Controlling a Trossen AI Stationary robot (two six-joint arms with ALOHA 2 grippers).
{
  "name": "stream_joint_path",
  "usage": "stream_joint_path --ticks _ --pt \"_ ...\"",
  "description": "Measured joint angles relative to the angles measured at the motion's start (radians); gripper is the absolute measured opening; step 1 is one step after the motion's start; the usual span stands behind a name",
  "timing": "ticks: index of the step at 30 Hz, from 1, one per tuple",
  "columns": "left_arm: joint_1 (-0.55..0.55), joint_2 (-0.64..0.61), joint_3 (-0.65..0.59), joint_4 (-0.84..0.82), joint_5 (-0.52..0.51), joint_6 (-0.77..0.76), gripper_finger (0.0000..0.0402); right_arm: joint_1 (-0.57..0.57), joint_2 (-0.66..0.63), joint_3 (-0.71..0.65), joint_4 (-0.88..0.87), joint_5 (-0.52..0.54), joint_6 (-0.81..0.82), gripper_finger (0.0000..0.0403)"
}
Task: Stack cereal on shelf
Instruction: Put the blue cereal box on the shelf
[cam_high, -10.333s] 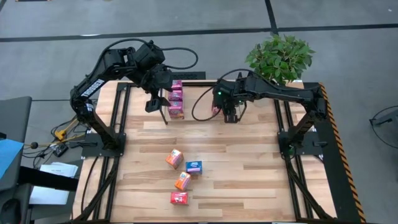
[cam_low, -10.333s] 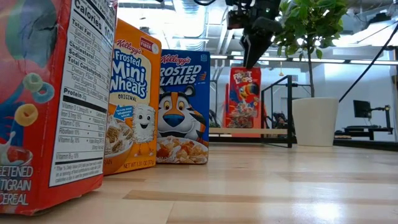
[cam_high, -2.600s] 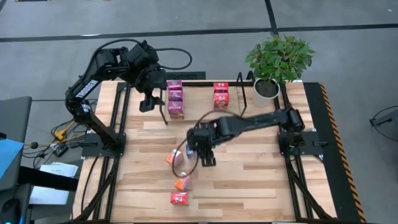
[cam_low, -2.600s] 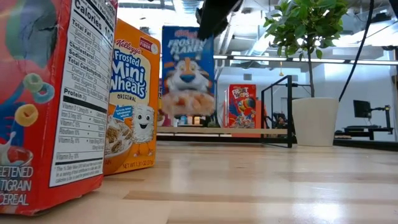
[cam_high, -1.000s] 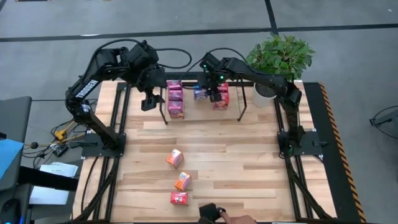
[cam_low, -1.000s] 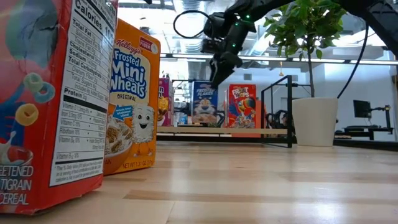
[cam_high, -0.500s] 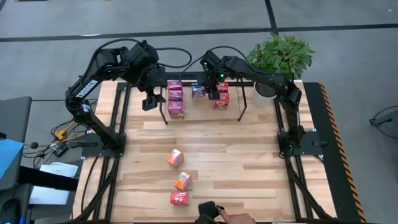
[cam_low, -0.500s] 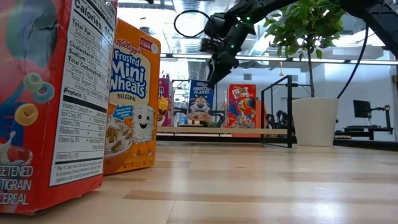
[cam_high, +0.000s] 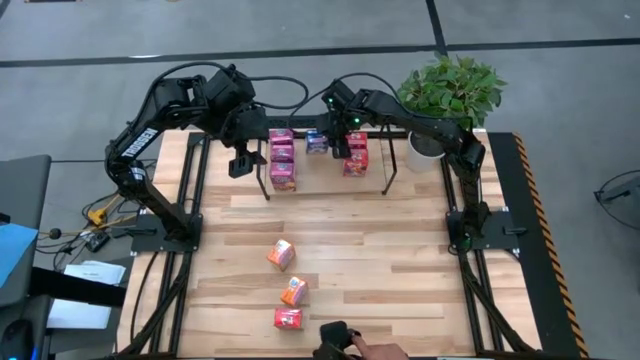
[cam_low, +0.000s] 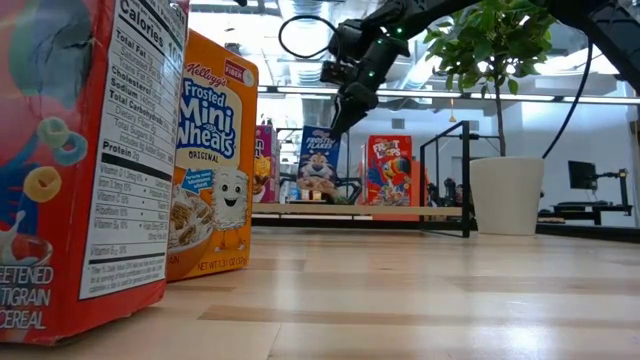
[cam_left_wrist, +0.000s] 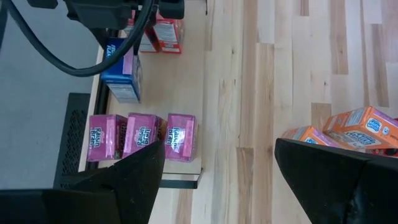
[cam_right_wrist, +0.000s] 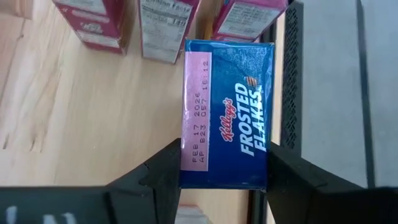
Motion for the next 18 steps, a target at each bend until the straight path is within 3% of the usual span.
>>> stream_joint_path --ticks 18 --pt "0.0 0.0 0.0 0.0 -0.001 -0.008 0.0297 0.002 0.0 -0.026 0.018 0.002 0.018 0.0216"
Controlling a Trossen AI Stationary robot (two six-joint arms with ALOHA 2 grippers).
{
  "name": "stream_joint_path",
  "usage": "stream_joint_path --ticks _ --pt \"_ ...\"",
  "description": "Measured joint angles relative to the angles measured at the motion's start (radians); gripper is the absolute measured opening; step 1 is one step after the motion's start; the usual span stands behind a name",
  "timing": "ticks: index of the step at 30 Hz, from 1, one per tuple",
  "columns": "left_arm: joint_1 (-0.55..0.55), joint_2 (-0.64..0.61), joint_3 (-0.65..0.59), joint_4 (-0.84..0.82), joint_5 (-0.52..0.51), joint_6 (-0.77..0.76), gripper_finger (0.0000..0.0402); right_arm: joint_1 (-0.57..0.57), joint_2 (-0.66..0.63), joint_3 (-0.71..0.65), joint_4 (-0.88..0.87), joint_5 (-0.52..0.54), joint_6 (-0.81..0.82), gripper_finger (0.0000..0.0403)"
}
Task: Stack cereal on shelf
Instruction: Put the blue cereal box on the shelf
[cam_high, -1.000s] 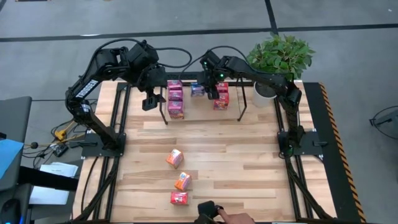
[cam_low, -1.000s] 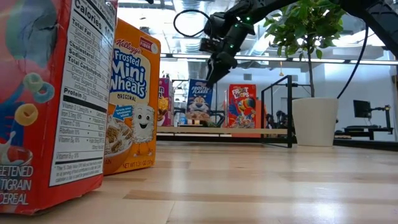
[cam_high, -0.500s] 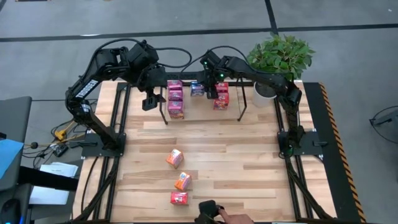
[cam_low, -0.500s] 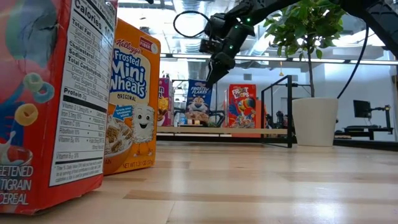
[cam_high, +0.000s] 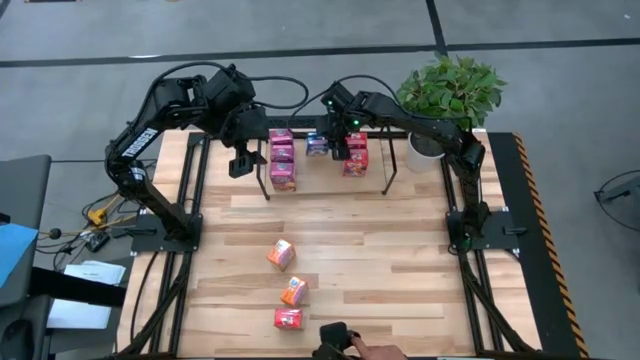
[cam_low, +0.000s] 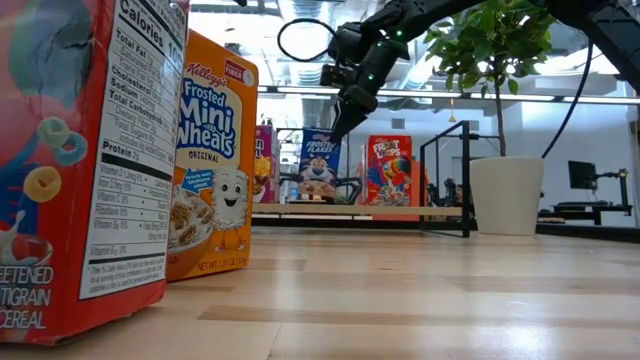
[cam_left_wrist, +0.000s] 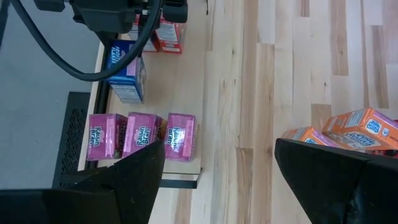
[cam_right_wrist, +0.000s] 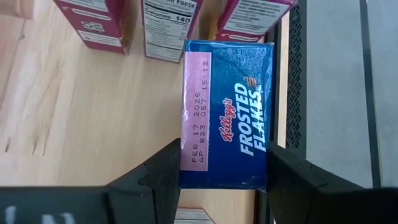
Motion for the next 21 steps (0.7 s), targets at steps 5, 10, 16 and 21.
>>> stream_joint_path --ticks 5,10,16,21 --pt "0.0 0.0 0.0 0.0 0.0 -0.001 0.0297 0.0 0.0 -0.003 0.005 0.0 0.001 0.0213" --pt "0.0 0.0 0.0 0.0 0.0 -0.002 0.0297 0.0 0.0 -0.003 0.008 -0.001 0.005 0.0218" --pt "0.0 0.0 0.0 0.0 0.0 -0.002 0.0297 0.001 0.029 -0.001 0.022 -0.002 0.012 0.0215" --pt "0.0 0.0 0.0 -0.001 0.0 -0.002 0.0297 0.013 0.05 0.007 0.017 0.026 0.018 0.0218"
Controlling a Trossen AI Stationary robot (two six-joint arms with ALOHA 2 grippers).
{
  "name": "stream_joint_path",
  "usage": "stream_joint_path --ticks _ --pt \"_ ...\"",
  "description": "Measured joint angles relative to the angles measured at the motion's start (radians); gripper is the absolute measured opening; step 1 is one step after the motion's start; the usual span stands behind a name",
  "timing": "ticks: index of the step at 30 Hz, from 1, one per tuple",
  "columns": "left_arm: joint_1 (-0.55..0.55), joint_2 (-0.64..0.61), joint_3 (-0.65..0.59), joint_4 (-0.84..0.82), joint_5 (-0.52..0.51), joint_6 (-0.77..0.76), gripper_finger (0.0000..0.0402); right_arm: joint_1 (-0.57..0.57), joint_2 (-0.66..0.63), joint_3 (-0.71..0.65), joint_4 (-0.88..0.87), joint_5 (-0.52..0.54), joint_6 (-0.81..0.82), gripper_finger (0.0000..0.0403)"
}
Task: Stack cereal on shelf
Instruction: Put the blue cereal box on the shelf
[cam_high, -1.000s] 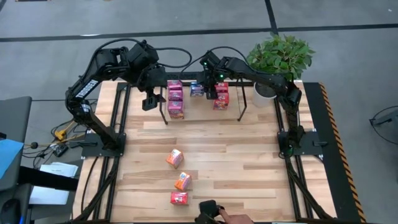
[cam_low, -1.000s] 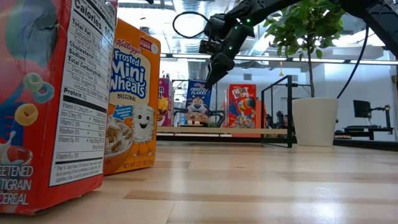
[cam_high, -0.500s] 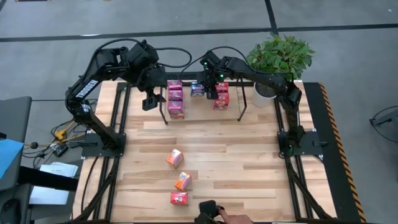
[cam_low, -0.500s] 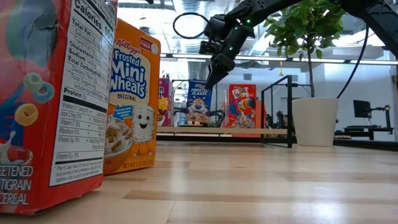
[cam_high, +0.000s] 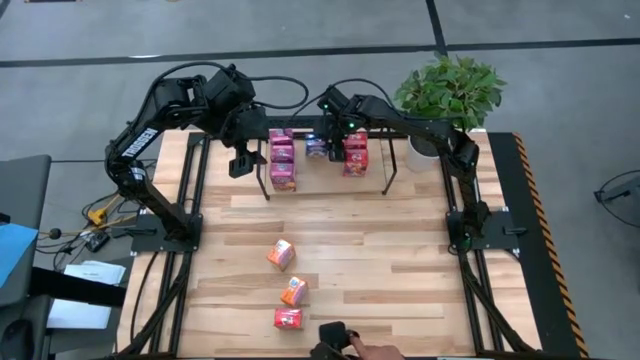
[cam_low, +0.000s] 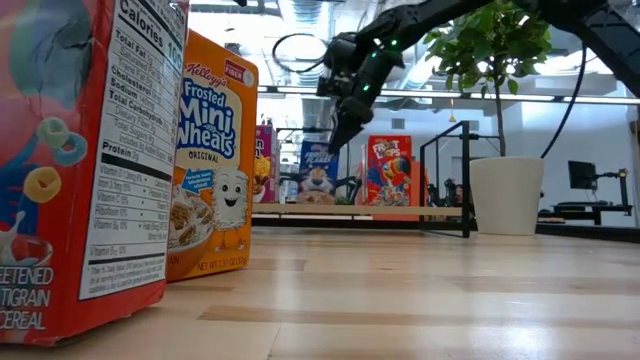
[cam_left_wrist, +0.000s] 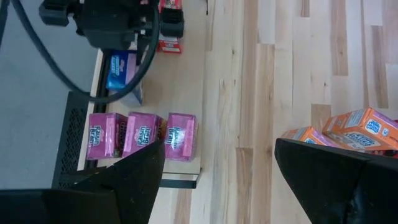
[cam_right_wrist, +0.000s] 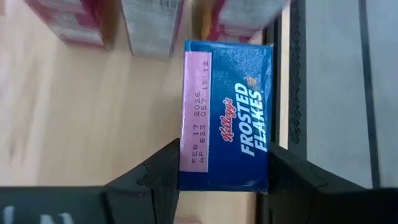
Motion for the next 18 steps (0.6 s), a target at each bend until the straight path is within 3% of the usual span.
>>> stream_joint_path --ticks 18 --pt "0.0 0.0 0.0 0.0 0.0 0.002 0.0297 -0.017 -0.002 0.041 -0.054 -0.023 0.032 0.0235"
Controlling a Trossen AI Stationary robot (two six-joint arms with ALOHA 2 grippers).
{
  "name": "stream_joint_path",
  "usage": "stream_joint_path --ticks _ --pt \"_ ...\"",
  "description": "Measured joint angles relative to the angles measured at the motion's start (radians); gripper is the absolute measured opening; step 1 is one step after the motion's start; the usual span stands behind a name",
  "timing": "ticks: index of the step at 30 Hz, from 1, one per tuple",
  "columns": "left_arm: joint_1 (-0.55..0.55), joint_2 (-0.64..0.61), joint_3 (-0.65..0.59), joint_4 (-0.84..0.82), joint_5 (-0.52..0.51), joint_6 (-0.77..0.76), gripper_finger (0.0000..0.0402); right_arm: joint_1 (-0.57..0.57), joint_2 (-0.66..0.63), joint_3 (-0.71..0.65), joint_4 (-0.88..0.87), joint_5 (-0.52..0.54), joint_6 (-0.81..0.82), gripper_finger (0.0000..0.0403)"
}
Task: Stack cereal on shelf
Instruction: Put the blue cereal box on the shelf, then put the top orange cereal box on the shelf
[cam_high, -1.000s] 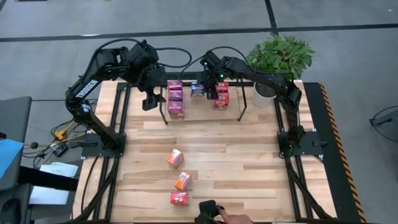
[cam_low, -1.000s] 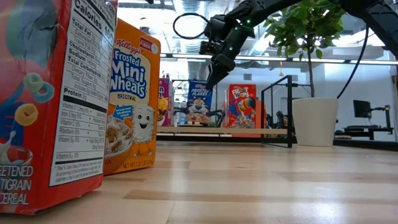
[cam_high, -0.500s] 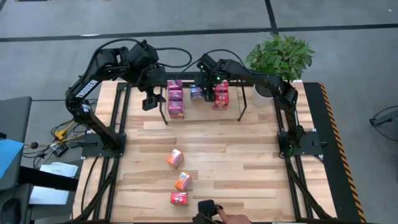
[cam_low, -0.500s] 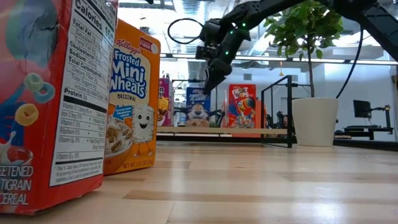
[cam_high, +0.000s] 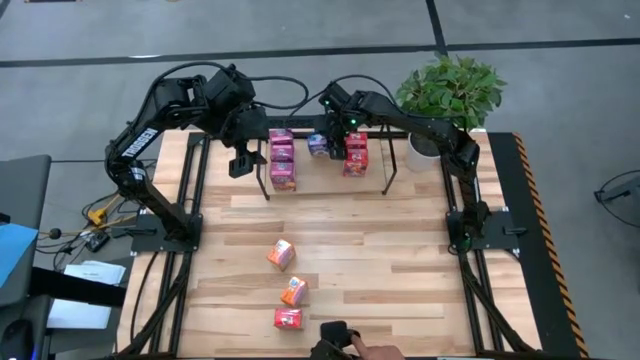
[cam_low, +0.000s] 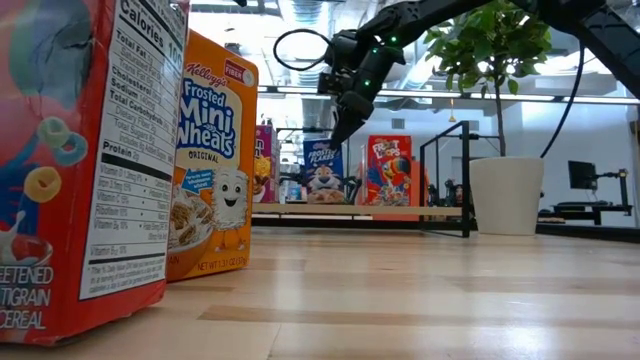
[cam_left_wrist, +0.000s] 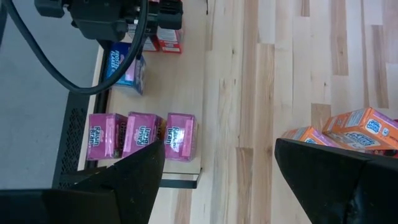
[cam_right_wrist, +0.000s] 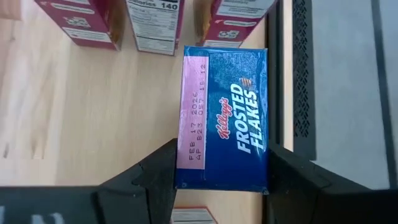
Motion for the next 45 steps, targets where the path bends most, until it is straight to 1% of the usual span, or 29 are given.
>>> stream_joint_path --ticks 6,15,17,21,27,30,32,34,35,37,41,43,45 --pt "0.0 0.0 0.0 0.0 0.0 -0.001 0.0297 0.004 0.0 0.0 0.001 -0.028 0.028 0.0239" --pt "0.0 0.0 0.0 0.0 0.0 -0.009 0.0297 0.003 0.0 0.0 0.004 -0.027 0.029 0.0274" --pt "0.0 0.0 0.0 0.0 0.0 -0.009 0.0297 0.003 0.0 0.0 0.004 -0.019 0.022 0.0278" --pt "0.0 0.0 0.0 0.0 0.0 -0.008 0.0297 0.006 -0.001 0.009 0.01 0.037 -0.017 0.0284" --pt "0.0 0.0 0.0 0.0 0.0 -0.008 0.0297 0.008 -0.01 0.127 -0.062 0.05 -0.006 0.0286" --pt "0.0 0.0 0.0 -0.008 0.0 0.001 0.0297 0.02 -0.01 0.231 -0.151 0.052 0.044 0.0286" --pt "0.0 0.0 0.0 -0.021 0.0 0.005 0.0297 0.04 -0.015 0.324 -0.232 0.025 0.094 0.0286" --pt "0.0 0.0 0.0 -0.019 0.001 0.003 0.0297 0.08 -0.025 0.412 -0.318 -0.038 0.142 0.0286" --pt "0.0 -0.002 0.0 -0.018 0.004 0.003 0.0297 0.108 -0.039 0.42 -0.31 -0.067 0.163 0.0286" --pt "0.0 -0.006 0.0 -0.019 0.015 0.009 0.0297 0.176 -0.1 0.385 -0.304 -0.106 0.182 0.0286" --pt "0.0 -0.019 0.0 -0.018 0.018 0.015 0.0297 0.353 -0.118 0.379 -0.304 -0.108 0.184 0.0286" --pt "0.0 -0.03 0.0 -0.018 0.018 0.016 0.0297 0.426 -0.105 0.373 -0.313 -0.108 0.178 0.0286" --pt "0.0 -0.041 0.0 -0.018 0.019 0.015 0.0297 0.489 -0.064 0.381 -0.265 -0.104 0.139 0.0286"
